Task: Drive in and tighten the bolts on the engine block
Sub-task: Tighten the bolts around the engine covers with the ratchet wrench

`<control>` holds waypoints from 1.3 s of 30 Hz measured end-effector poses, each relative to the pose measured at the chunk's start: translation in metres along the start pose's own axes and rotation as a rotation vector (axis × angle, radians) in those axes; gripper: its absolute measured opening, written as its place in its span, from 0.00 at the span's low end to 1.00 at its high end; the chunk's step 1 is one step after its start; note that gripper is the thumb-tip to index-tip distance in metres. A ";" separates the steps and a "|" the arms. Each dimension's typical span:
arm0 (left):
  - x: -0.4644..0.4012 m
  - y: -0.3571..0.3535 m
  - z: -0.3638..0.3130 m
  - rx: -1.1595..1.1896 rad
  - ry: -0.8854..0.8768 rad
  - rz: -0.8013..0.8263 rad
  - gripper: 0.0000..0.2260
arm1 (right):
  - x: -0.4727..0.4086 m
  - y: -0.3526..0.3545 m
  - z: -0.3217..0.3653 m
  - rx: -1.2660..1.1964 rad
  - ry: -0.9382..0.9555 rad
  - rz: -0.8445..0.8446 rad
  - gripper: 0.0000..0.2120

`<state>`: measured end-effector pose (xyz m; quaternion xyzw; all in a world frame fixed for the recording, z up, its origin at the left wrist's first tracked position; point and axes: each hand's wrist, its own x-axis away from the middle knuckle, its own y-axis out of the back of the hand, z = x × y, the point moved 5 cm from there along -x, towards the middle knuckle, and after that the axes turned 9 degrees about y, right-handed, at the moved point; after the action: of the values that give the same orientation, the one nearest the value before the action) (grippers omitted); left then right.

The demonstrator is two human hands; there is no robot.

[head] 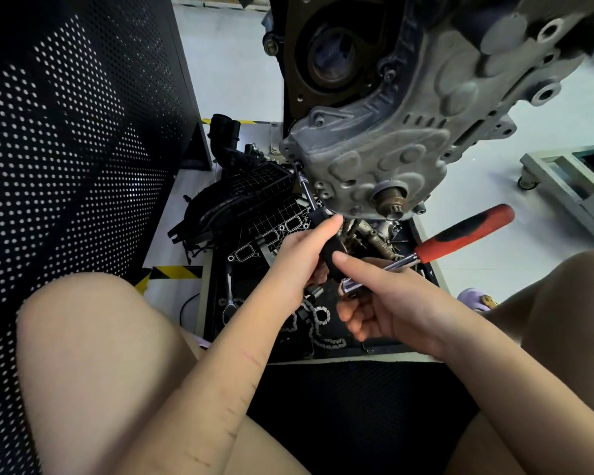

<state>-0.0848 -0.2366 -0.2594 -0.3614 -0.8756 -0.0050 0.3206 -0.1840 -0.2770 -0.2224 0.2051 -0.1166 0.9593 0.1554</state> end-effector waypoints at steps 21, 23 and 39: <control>-0.003 0.001 0.003 -0.076 -0.099 -0.060 0.18 | 0.023 -0.006 0.010 1.124 0.670 -0.450 0.20; -0.003 0.001 0.003 -0.062 -0.089 -0.060 0.15 | 0.021 -0.002 0.007 1.023 0.623 -0.479 0.19; -0.008 0.005 0.001 -0.069 -0.028 0.012 0.15 | 0.009 0.005 -0.020 -0.060 0.228 -0.350 0.14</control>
<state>-0.0784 -0.2375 -0.2660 -0.3774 -0.8772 -0.0282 0.2955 -0.2006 -0.2738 -0.2376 0.1074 -0.0893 0.9307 0.3380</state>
